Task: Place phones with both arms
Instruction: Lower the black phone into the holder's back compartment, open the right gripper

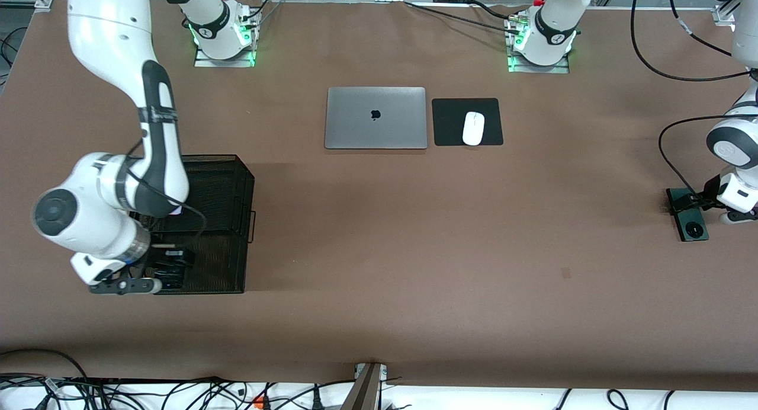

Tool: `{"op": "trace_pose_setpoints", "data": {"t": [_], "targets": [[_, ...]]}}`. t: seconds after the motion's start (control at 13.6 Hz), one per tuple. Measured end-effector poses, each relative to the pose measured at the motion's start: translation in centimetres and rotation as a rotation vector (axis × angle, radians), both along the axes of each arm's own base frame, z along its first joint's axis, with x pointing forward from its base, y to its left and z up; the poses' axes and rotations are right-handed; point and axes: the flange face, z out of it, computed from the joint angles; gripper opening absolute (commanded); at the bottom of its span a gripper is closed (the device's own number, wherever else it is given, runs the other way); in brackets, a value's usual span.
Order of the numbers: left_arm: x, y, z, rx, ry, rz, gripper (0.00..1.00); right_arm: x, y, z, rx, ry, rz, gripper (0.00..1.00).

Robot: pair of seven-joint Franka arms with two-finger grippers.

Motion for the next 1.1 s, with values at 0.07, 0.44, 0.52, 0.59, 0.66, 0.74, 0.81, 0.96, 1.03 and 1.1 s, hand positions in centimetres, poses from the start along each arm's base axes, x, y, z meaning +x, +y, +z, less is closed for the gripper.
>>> {"op": "trace_pose_setpoints", "data": {"t": [0.07,0.44,0.52,0.59,0.66,0.74,0.81,0.96,1.03,1.1], "targets": [[0.0,0.0,-0.1,0.000,0.001,0.000,1.00,-0.4,0.1,-1.0,-0.001,0.013,0.000,0.07],[0.0,0.0,-0.8,0.004,-0.006,0.007,1.00,-1.4,-0.4,-3.1,-0.006,0.056,-0.010,0.24],[0.0,0.0,-0.8,0.000,-0.013,0.018,0.84,-1.6,-0.5,-3.3,-0.006,0.061,-0.013,0.41],[0.0,0.0,-0.8,-0.002,-0.016,0.024,0.70,-1.7,-0.6,-3.6,-0.006,0.066,-0.015,0.61],[0.0,0.0,-0.7,-0.002,-0.021,0.027,0.60,-1.8,-0.6,-3.7,-0.006,0.069,-0.019,0.77],[0.1,0.0,-0.4,-0.002,-0.025,0.027,0.50,-1.8,-0.7,-3.7,-0.006,0.070,-0.021,0.92],[0.2,0.0,-0.2,-0.001,-0.028,0.027,0.40,-1.8,-0.7,-3.7,-0.006,0.069,-0.023,0.99],[0.2,0.0,-0.2,0.000,-0.030,0.027,0.24,-1.8,-0.7,-3.6,-0.005,0.066,-0.024,0.99],[0.3,-0.1,-0.2,-0.001,-0.031,0.026,0.17,-1.7,-0.7,-3.5,-0.004,0.063,-0.025,0.99],[0.4,-0.2,-0.2,-0.002,-0.033,0.023,0.12,-1.7,-0.7,-3.3,-0.003,0.058,-0.024,0.99]]}}
